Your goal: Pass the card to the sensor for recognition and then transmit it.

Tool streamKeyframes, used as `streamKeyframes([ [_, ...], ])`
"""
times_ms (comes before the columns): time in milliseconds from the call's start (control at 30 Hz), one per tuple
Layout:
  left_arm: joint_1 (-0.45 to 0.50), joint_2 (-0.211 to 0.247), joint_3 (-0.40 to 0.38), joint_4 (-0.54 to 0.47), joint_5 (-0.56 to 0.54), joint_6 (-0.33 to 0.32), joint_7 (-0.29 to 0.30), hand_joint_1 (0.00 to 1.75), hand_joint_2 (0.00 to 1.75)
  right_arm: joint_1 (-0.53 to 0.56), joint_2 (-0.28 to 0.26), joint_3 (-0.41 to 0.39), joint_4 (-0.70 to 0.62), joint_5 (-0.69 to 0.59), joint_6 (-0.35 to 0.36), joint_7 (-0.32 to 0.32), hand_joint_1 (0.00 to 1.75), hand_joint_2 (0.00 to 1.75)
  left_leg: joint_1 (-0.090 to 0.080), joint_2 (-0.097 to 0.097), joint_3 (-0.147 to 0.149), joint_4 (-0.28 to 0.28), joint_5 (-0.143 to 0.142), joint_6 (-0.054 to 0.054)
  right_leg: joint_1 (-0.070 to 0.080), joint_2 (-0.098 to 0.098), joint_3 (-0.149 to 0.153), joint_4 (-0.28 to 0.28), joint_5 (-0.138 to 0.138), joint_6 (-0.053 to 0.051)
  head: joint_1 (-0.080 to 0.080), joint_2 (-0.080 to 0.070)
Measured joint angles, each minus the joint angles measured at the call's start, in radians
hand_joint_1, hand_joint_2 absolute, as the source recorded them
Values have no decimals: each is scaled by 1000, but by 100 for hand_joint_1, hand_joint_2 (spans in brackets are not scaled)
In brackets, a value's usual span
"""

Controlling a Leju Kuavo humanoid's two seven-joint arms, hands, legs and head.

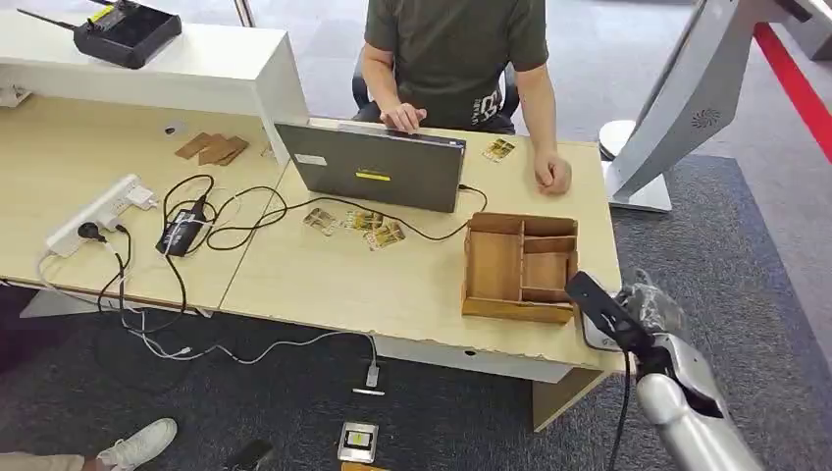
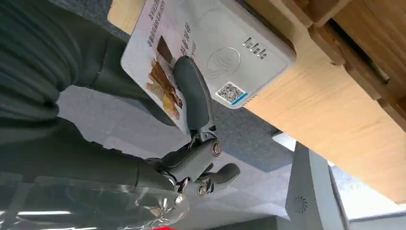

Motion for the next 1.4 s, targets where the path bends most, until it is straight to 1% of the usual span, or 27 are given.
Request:
streamKeyframes([
  [400, 1, 0, 0, 0, 4, 0, 0, 0, 175, -20, 16, 13, 48, 12, -24, -21, 175, 175, 0, 0, 0, 0, 0, 0, 0, 0, 0, 0, 0, 0, 0, 0],
  [533, 2, 0, 0, 0, 4, 0, 0, 0, 175, -23, 23, 15, 56, 9, -45, -24, 175, 175, 0, 0, 0, 0, 0, 0, 0, 0, 0, 0, 0, 0, 0, 0],
  [700, 3, 0, 0, 0, 5, 0, 0, 0, 175, -30, 30, 15, 51, 4, -103, -27, 175, 175, 0, 0, 0, 0, 0, 0, 0, 0, 0, 0, 0, 0, 0, 0],
  [867, 3, 0, 1, 0, 5, 0, -3, 0, 175, -46, 40, 14, 18, -9, -194, -29, 175, 175, 0, 0, 0, 0, 0, 0, 0, 0, 0, 0, 0, 0, 0, 0],
  [933, 3, 0, 1, 0, 3, 0, -4, 0, 175, -52, 46, 14, 6, -12, -231, -46, 175, 175, 0, 0, 0, 0, 0, 0, 0, 0, 0, 1, 0, 0, 0, 0],
  [1033, 2, 0, 1, 0, -1, 0, -8, 0, 175, -66, 60, 14, -4, -15, -295, -97, 175, 175, 0, 0, 0, 0, 0, 0, 0, 0, 0, 1, 0, 0, 0, 0],
  [1100, 2, 0, 1, 0, -4, 0, -9, 0, 175, -78, 73, 14, -8, -33, -324, -138, 175, 175, 0, 0, 0, 0, 0, 0, 0, 0, 0, 1, 0, 0, 0, 0],
  [1200, -2, -1, 0, 0, -13, -2, -9, 0, 175, -103, 97, 14, -8, -66, -338, -177, 175, 175, 0, 0, 0, 0, 0, 0, 0, 0, 0, 1, 0, 0, 0, 0],
  [1333, -12, -4, 0, 0, -24, -5, -2, 0, 175, -146, 131, 19, 0, -127, -325, -208, 175, 175, 0, 0, 0, 0, 0, 0, 0, 0, 0, 1, 0, 0, 0, 0],
  [1400, -18, -6, 0, 0, -32, -5, 1, 0, 175, -176, 149, 21, 13, -174, -319, -236, 175, 175, 0, 0, 0, 0, 0, 0, 0, 0, 0, 1, 0, 0, 0, 0],
])
